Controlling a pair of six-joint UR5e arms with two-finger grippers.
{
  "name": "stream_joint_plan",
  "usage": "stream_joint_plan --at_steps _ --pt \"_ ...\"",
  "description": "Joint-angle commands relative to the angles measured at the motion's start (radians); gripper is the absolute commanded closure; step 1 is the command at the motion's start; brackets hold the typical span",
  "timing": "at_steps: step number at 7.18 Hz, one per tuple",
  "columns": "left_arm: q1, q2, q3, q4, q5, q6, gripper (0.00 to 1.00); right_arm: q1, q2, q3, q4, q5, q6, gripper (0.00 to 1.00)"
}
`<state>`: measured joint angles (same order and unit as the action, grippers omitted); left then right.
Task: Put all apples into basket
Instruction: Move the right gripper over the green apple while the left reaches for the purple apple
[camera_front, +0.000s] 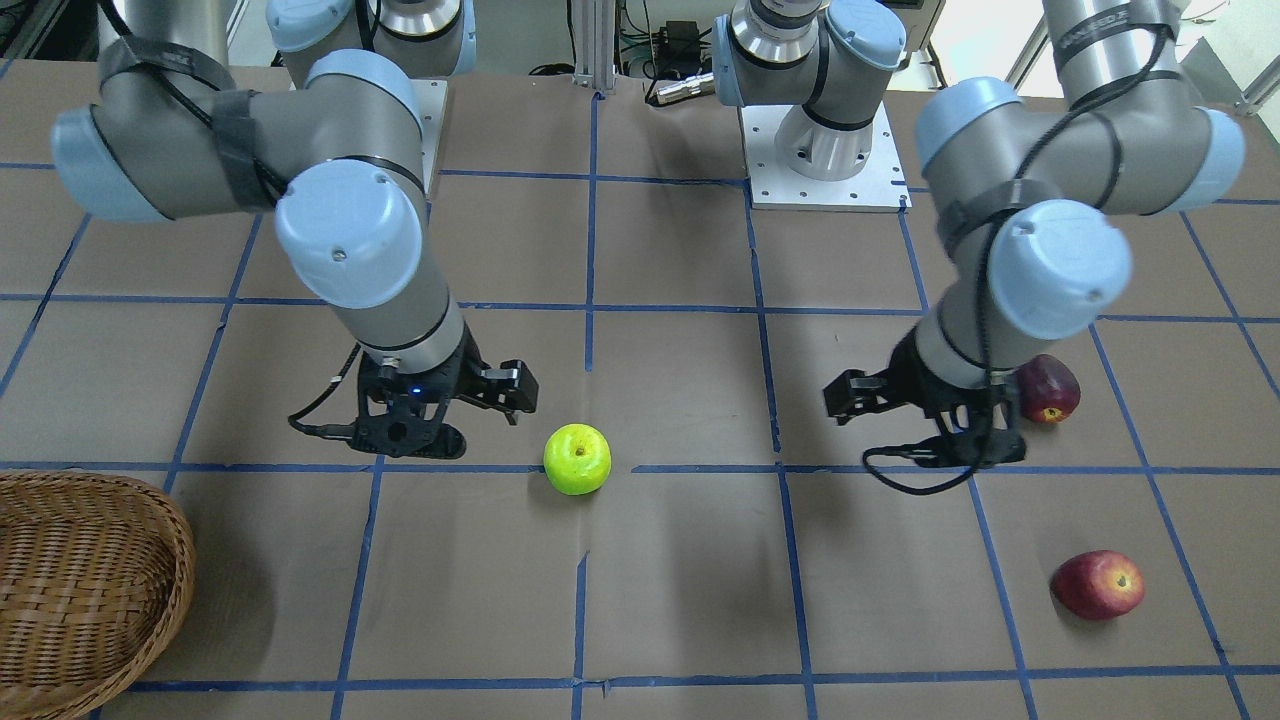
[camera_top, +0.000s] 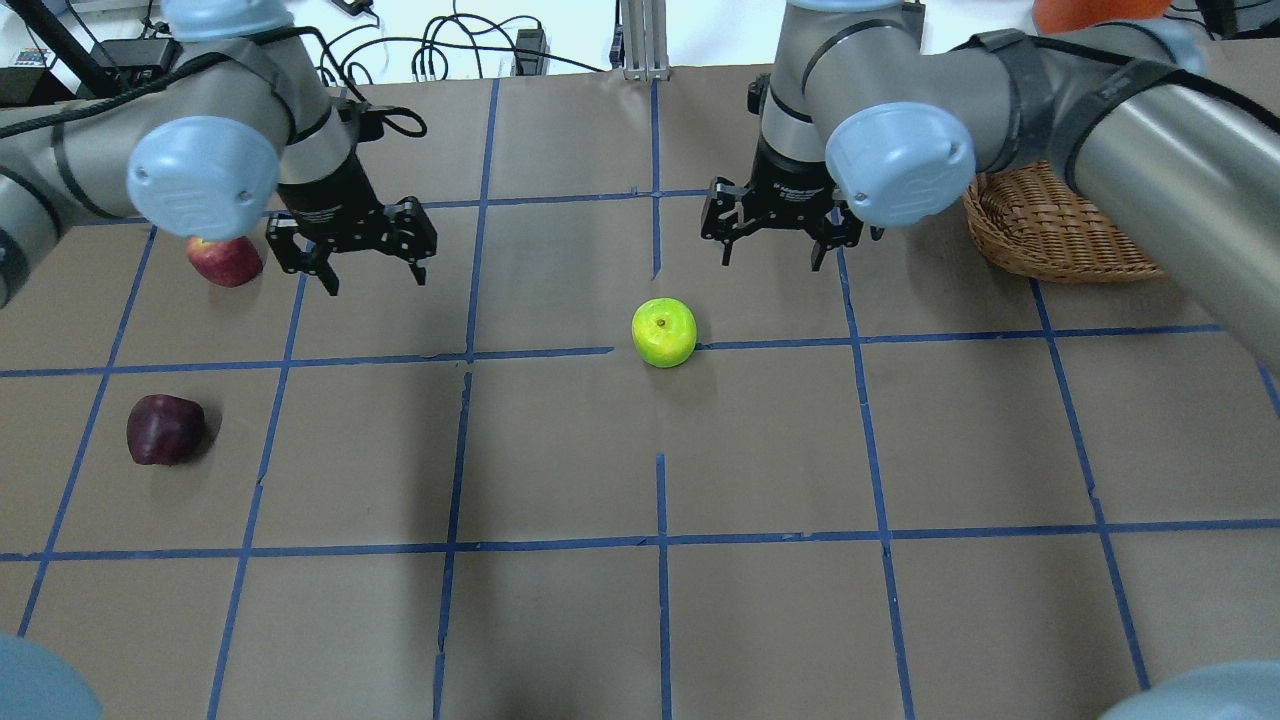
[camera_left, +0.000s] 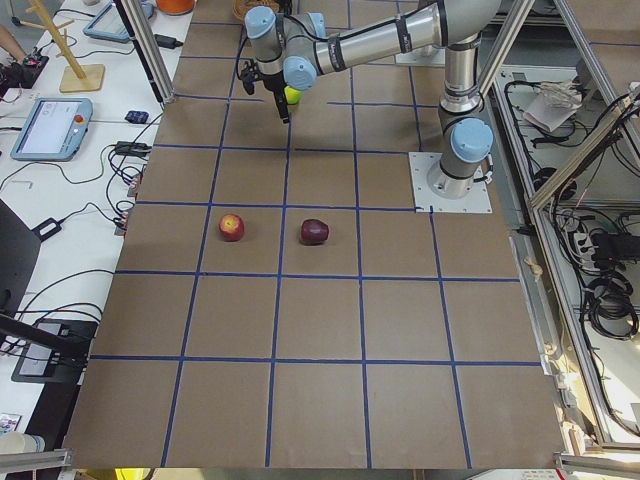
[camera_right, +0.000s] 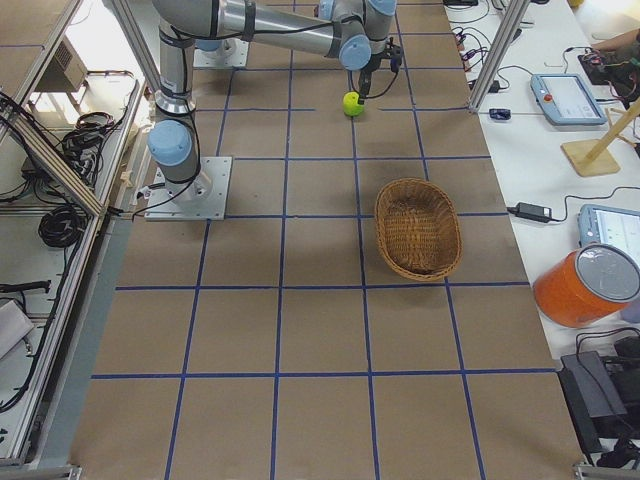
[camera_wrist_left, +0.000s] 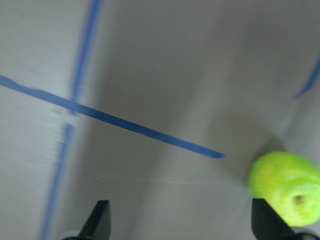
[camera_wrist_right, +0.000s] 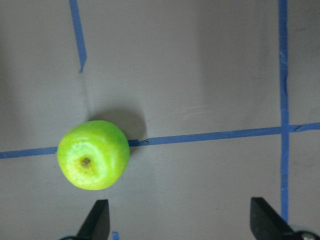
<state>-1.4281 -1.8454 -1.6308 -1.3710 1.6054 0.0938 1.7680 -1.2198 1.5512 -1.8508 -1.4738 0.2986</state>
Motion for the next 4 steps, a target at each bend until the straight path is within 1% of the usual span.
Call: stream_joint_plan --at_steps 1,2,3,4 --pt "0.209 0.009 -0.033 0.009 0.014 0.351 0.00 0.060 0.051 0.001 -0.033 0.082 0.065 0.00" --pt "0.285 0.023 -0.070 0.027 0.018 0.494 0.00 0.077 0.080 0.001 -0.074 0.130 0.070 0.00" --pt "0.366 0.040 -0.108 0.035 0.021 0.592 0.00 0.082 0.107 0.003 -0.090 0.130 0.070 0.00" --pt "0.429 0.038 -0.163 0.115 0.022 0.654 0.00 0.091 0.138 0.001 -0.102 0.130 0.065 0.00"
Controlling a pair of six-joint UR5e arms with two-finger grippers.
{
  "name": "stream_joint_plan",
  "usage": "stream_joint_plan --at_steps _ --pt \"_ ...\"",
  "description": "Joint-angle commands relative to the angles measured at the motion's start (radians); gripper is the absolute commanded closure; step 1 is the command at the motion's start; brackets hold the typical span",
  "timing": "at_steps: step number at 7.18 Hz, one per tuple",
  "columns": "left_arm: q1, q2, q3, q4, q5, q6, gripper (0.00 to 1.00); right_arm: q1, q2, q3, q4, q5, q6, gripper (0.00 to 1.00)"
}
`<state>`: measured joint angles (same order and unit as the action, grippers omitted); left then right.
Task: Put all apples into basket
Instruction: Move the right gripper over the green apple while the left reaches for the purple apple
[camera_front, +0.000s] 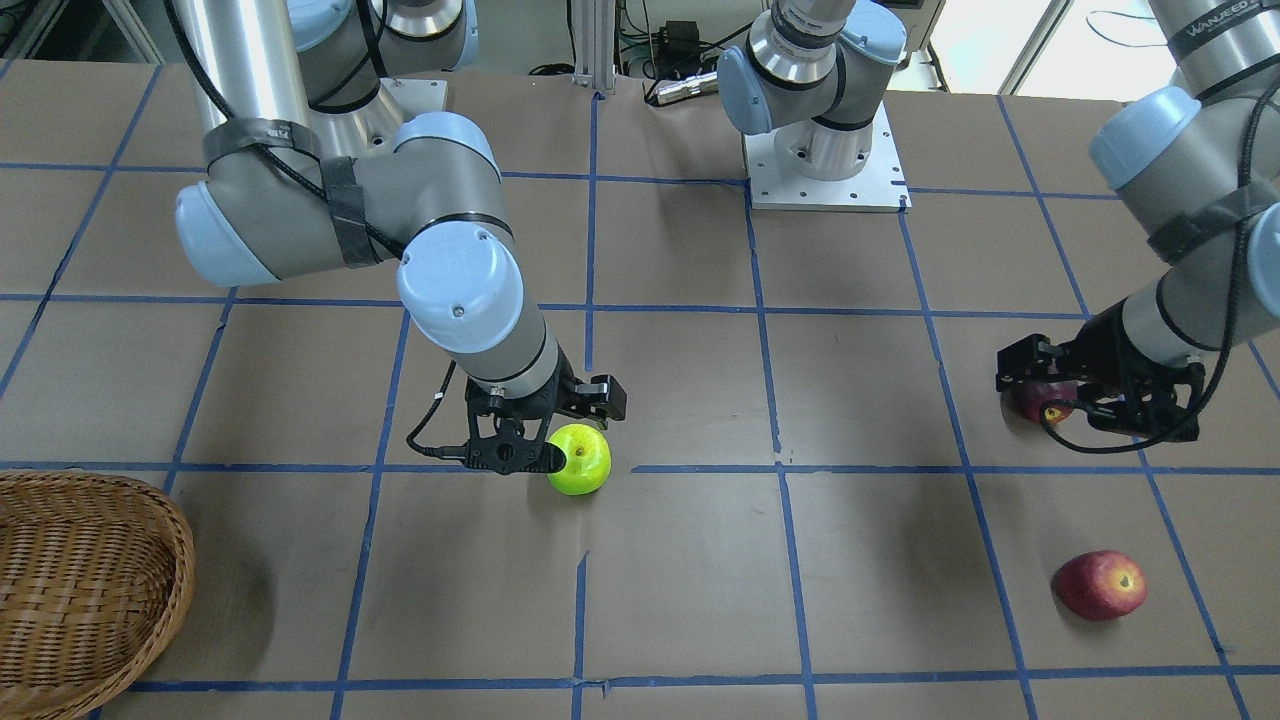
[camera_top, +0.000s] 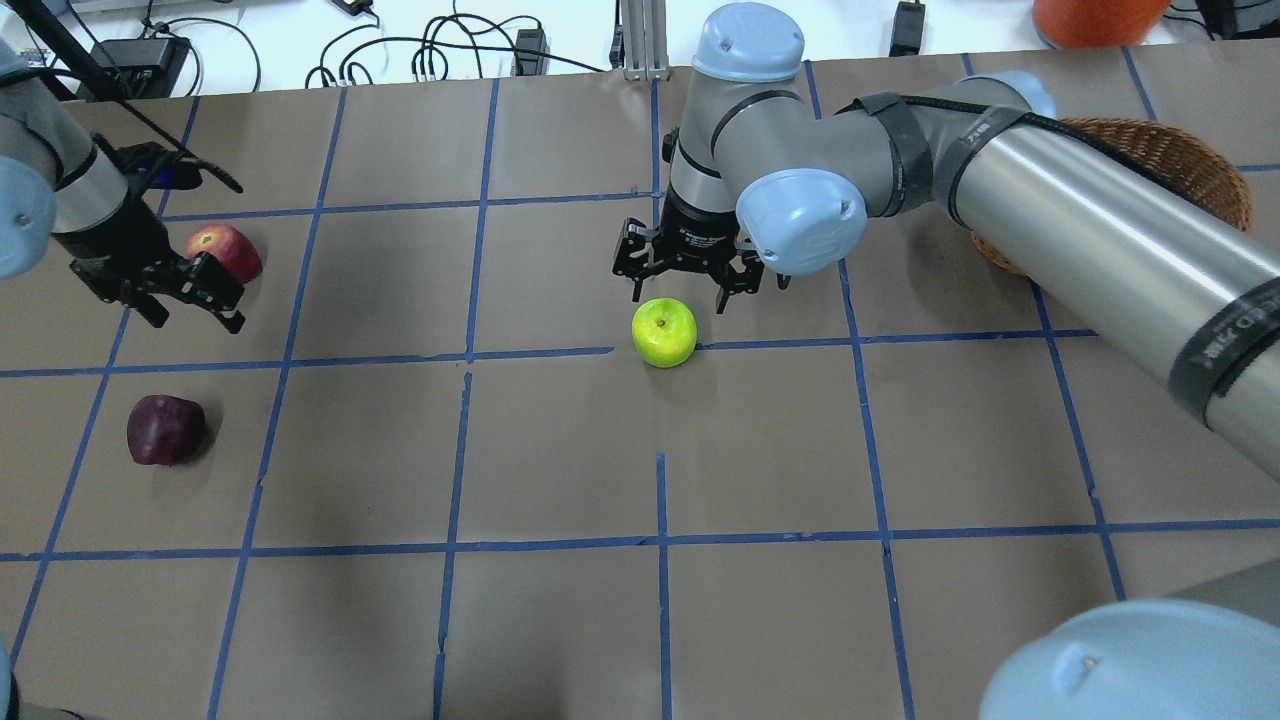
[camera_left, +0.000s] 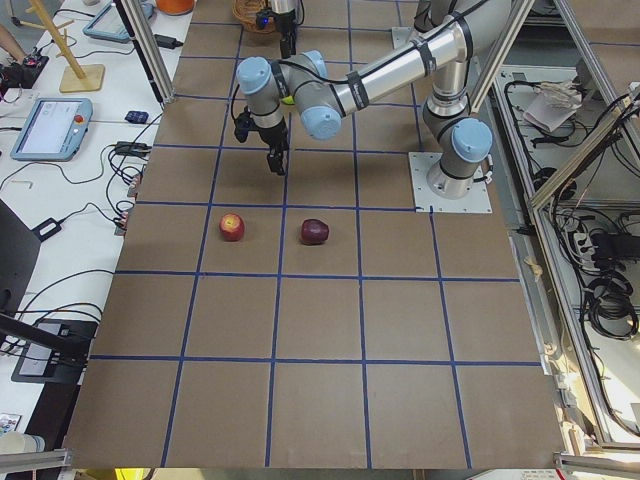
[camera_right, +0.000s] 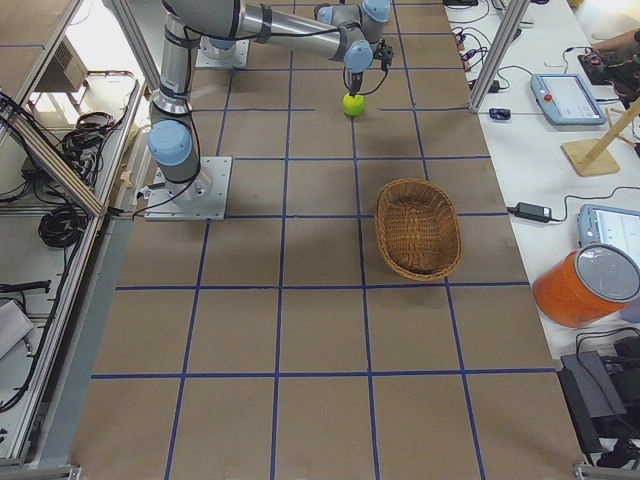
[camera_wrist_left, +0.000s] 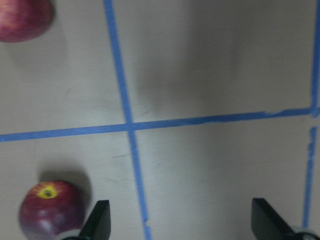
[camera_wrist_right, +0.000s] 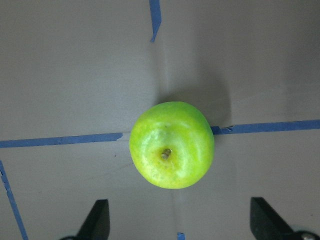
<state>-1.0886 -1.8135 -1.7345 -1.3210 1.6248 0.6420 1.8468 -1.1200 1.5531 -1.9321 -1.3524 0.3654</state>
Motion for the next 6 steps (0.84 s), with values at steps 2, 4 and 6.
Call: stream_joint_plan --at_steps 2,4,6 --pt "0.163 -0.009 -0.216 0.309 0.006 0.174 0.00 0.020 0.077 0.004 -0.059 -0.007 -0.002 0.00" --pt "0.171 -0.032 -0.247 0.359 0.004 0.176 0.00 0.020 0.113 0.001 -0.074 -0.008 0.001 0.00" --pt "0.173 -0.068 -0.258 0.375 0.010 0.177 0.00 0.020 0.149 0.005 -0.100 -0.060 -0.003 0.00"
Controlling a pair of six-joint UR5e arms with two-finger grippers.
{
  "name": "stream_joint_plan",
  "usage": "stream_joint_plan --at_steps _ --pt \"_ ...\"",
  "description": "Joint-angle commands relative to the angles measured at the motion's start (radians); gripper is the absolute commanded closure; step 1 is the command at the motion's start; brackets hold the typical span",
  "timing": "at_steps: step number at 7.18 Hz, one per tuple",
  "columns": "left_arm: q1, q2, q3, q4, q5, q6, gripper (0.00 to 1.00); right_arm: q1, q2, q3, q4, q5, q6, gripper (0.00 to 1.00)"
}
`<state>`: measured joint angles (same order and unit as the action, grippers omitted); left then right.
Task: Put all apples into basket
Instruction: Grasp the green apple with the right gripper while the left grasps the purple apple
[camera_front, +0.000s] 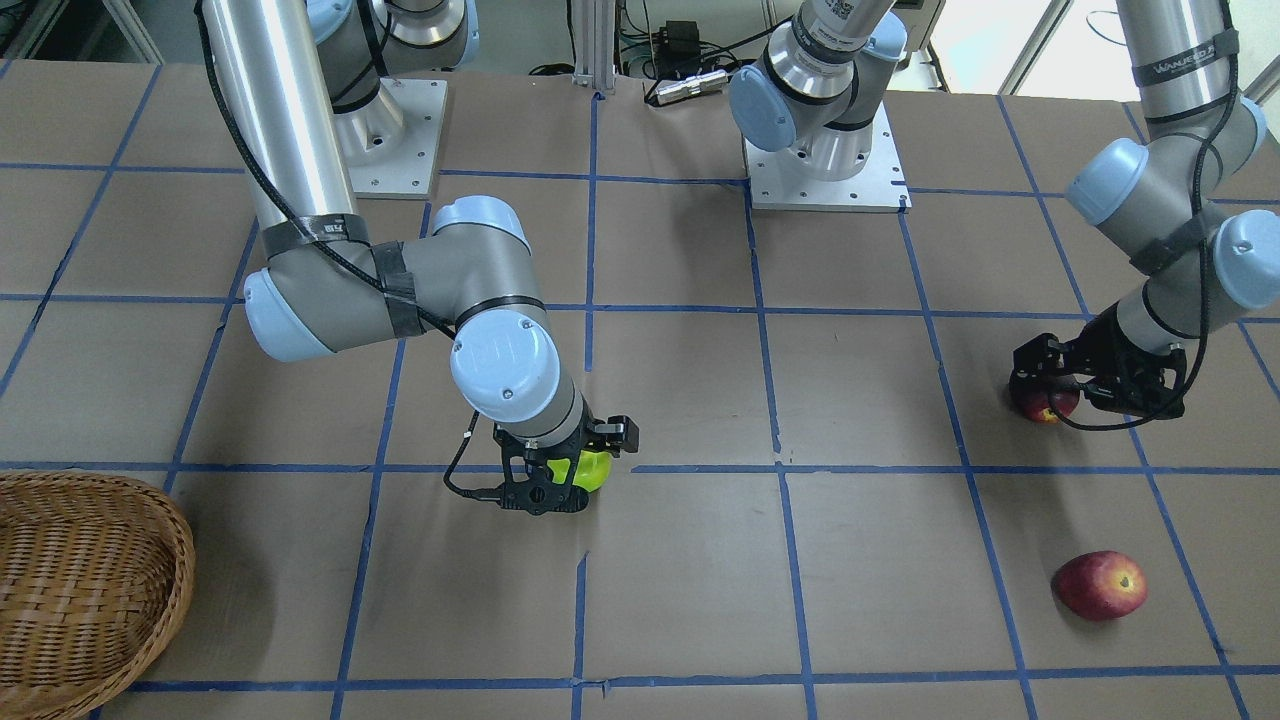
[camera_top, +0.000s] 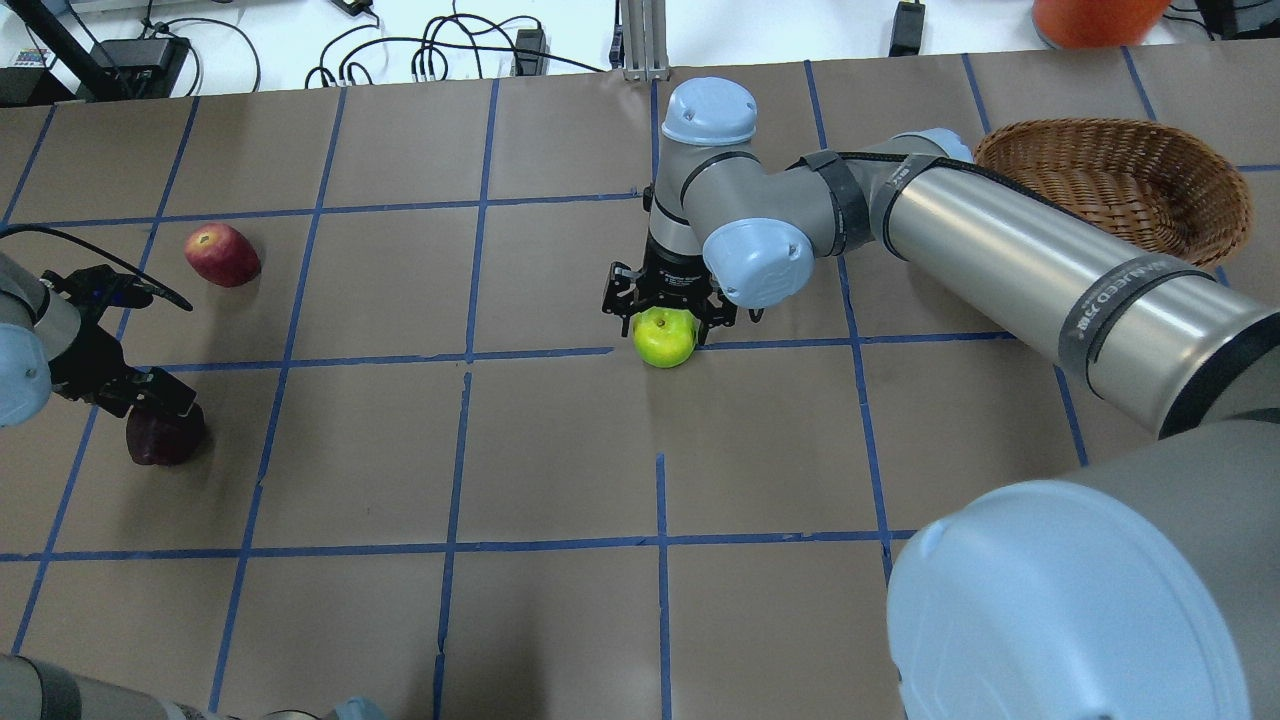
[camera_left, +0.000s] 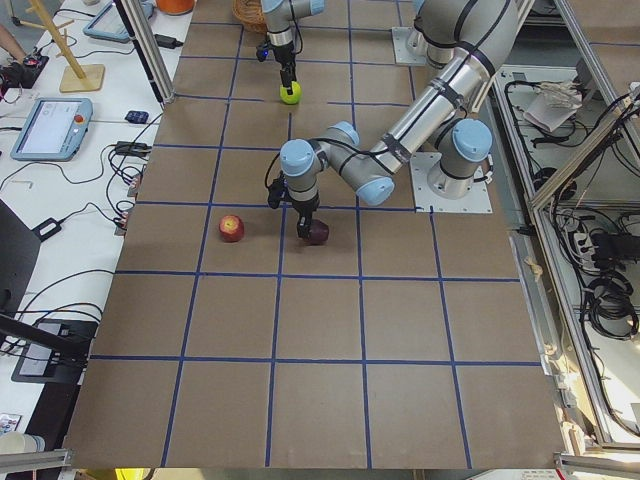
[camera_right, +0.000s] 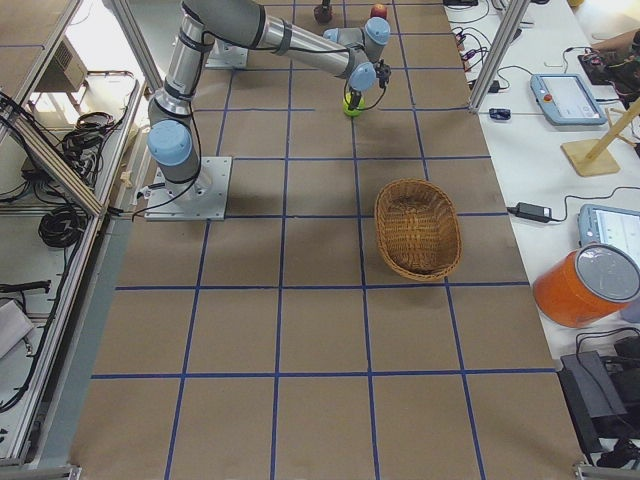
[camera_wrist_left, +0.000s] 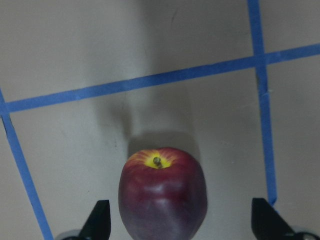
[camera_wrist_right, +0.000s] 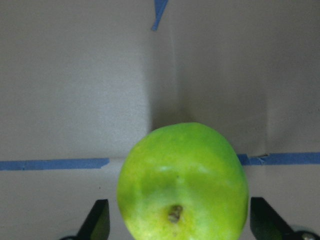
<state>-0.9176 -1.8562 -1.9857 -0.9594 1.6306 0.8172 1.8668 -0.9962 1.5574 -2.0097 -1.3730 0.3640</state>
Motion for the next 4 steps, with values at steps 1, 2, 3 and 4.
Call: stream_joint_plan --at_steps 1,2,3,4 --pt "0.000 -0.046 -0.005 0.034 0.055 -0.001 0.00 0.000 0.030 0.001 -0.046 -0.053 -0.008 0.04" --pt "0.000 -0.055 -0.007 0.042 0.063 0.003 0.11 -0.006 0.025 -0.010 -0.053 -0.084 -0.016 0.86" --pt "0.000 -0.052 0.001 0.048 0.063 0.000 0.59 -0.024 0.007 -0.020 -0.040 -0.106 -0.013 1.00" --pt "-0.003 -0.041 0.002 0.033 0.058 -0.006 0.77 -0.049 -0.049 -0.046 0.035 -0.162 -0.019 1.00"
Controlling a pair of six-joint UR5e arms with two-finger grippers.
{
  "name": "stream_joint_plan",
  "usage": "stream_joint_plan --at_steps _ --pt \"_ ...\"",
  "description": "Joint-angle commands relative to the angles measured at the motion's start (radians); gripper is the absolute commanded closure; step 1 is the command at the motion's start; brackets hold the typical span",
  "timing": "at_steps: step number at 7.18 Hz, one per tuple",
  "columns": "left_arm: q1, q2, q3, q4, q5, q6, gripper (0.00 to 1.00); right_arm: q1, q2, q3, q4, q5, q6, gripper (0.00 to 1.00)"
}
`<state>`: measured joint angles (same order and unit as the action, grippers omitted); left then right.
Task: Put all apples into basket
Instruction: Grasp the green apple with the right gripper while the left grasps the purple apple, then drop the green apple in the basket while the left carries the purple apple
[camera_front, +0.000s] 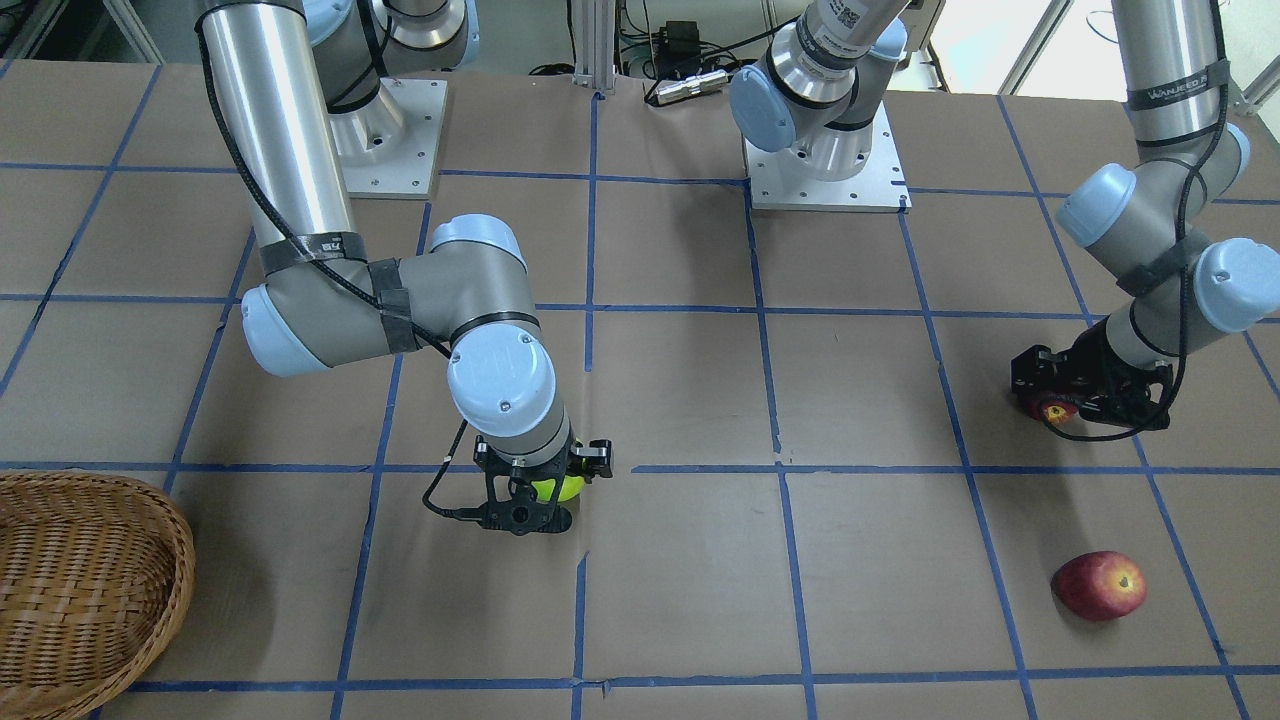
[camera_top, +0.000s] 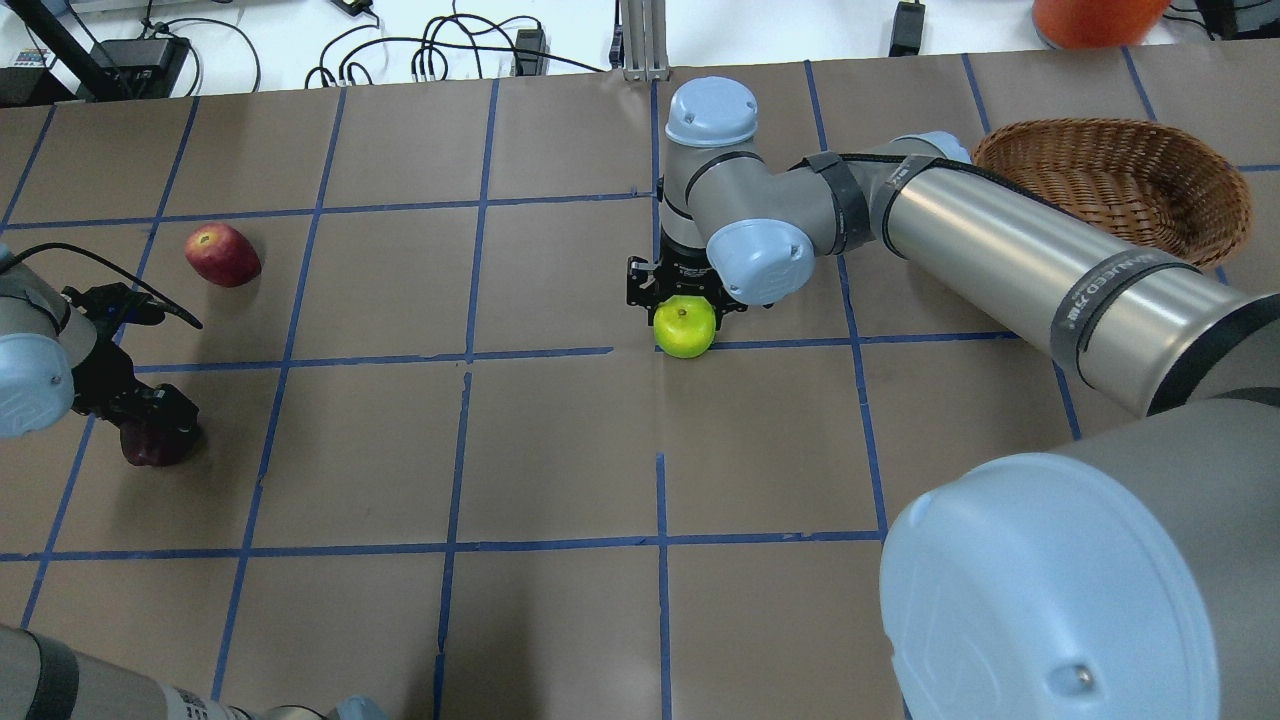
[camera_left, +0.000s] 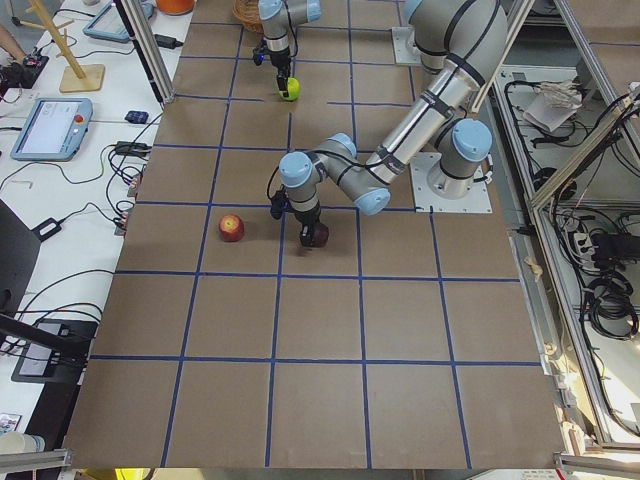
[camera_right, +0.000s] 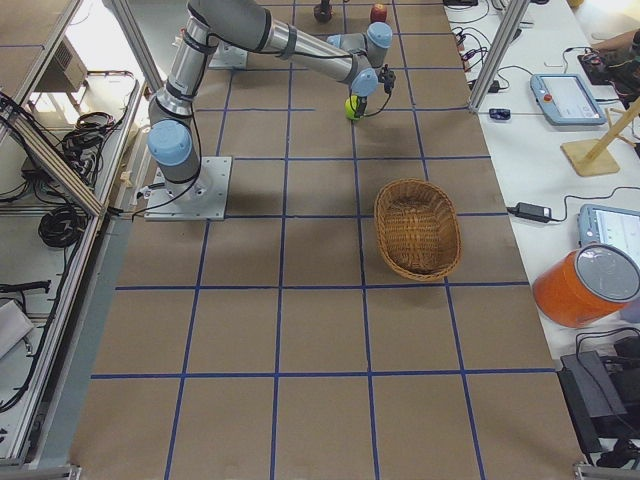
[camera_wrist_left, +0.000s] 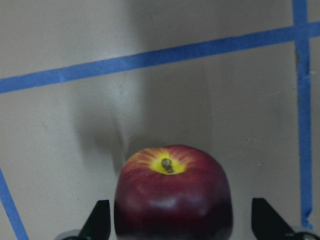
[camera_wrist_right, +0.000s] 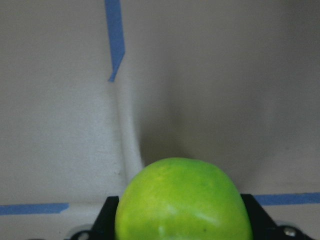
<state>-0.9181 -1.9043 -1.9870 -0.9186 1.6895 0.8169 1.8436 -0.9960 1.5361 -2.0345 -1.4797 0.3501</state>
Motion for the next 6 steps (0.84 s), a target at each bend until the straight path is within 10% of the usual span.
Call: stream_joint_plan --at_steps 1,3,6 --pt "-0.019 0.028 0.014 -0.072 -0.008 -0.031 0.84 -0.106 -0.103 -0.090 0.211 -0.089 -0.057 1.00" --pt "-0.120 0.057 0.097 -0.233 -0.085 -0.250 0.84 -0.318 -0.136 -0.259 0.466 -0.155 -0.306 1.00" --pt "-0.483 0.094 0.114 -0.270 -0.186 -0.854 0.84 -0.553 -0.071 -0.290 0.356 -0.283 -0.645 1.00"
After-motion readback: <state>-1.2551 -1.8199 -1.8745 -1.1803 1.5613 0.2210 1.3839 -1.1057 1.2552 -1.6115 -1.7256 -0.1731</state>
